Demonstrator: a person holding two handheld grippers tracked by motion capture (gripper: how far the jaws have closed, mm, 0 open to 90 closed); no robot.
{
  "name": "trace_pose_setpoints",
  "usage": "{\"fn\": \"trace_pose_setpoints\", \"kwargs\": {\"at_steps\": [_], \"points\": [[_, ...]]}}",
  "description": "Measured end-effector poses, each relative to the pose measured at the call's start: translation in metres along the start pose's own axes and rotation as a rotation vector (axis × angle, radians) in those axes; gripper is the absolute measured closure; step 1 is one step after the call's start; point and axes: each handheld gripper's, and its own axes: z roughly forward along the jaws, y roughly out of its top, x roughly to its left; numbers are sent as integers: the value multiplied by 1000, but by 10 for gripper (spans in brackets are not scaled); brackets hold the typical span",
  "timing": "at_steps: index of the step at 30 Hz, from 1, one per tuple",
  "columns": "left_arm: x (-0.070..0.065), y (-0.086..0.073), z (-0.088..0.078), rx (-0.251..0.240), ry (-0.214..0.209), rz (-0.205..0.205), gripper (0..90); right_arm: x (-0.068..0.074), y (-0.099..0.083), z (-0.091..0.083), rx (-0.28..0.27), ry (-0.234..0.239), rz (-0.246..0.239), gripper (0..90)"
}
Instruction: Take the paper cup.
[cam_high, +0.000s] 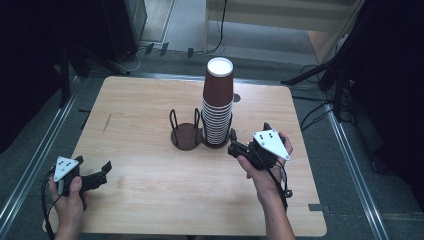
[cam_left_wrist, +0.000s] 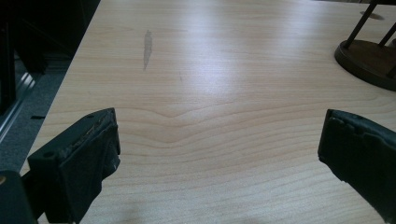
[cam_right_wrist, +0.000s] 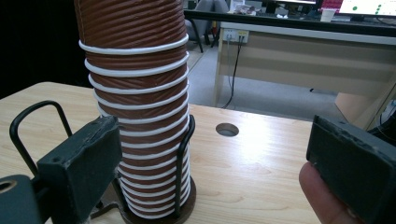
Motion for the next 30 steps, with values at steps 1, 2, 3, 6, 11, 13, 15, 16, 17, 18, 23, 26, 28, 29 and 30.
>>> {"fn": "trace_pose_setpoints", "kwargs": {"at_steps": [1,2,3,6,11,13,15,16,17,18,23,26,28,29,30], "points": [[0,0,0,0,0,0,0,0,0,0,0,0,0,31],[0,0,0,0,0,1,0,1,1,1,2,3,2,31],[0,0,0,-1,0,1,0,1,1,1,2,3,2,31],[0,0,0,0,-1,1,0,2,2,3,1,6,12,31],[0,0,0,0,-2,0,0,5,5,7,0,10,14,28],[0,0,0,0,-2,0,0,7,6,8,-1,16,16,25],[0,0,0,-1,-1,0,0,10,9,10,-7,20,10,23],[0,0,0,0,-1,1,0,10,9,10,-7,20,10,23],[0,0,0,0,-1,1,0,11,10,11,-7,23,15,22],[0,0,0,1,-1,1,0,11,11,12,-10,21,9,22],[0,0,0,1,-1,1,0,16,16,16,-13,28,6,21],[0,0,0,1,-1,1,0,19,20,19,-12,31,6,19],[0,0,0,0,0,1,0,21,21,20,-15,33,4,19],[0,0,0,2,-1,3,0,22,22,21,-15,34,3,19],[0,0,0,2,0,6,0,23,22,22,-15,36,6,19]]}}
